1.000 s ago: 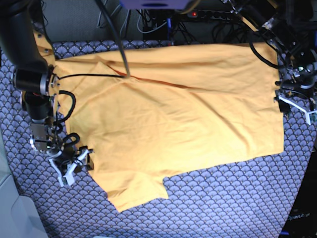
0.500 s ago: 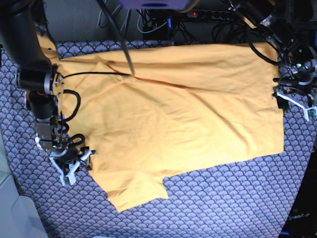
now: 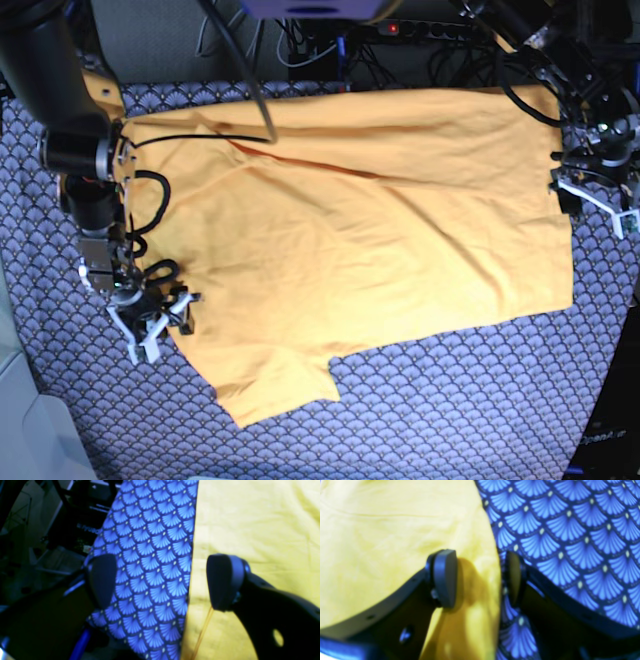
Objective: Fold the T-shirt properly
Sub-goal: 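Close both grippers on the hem corners of the shirt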
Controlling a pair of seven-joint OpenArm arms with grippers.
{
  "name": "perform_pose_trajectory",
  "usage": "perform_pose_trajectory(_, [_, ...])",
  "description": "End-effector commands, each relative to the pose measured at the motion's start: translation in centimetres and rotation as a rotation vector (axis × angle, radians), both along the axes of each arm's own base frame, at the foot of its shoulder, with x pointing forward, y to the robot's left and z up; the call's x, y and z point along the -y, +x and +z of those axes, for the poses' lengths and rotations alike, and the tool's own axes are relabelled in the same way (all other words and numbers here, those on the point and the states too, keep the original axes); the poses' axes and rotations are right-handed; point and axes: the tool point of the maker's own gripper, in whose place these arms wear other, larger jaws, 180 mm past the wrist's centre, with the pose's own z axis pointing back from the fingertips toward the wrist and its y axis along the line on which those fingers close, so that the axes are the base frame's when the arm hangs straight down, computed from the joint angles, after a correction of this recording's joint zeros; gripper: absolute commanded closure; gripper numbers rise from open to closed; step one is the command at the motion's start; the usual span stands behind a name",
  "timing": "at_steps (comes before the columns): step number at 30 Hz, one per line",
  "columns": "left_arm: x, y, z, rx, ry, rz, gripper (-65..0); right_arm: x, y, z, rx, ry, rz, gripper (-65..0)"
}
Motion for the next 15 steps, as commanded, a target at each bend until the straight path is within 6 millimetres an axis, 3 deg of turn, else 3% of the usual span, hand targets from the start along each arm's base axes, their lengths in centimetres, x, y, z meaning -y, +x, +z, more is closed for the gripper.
perform_pose_trajectory(1, [-0.42,0.66,1.59,0.047,0.027,0.002,-54.3,0.16,1.19,1.51,0.033,-0.004,0.000,-31.5])
perform_pose_trajectory(15, [-0.10,0.58,1.23,0.042,0.017,0.003,-54.2,-0.30,1.31,1.57,0.037,0.008,-0.003,-31.4])
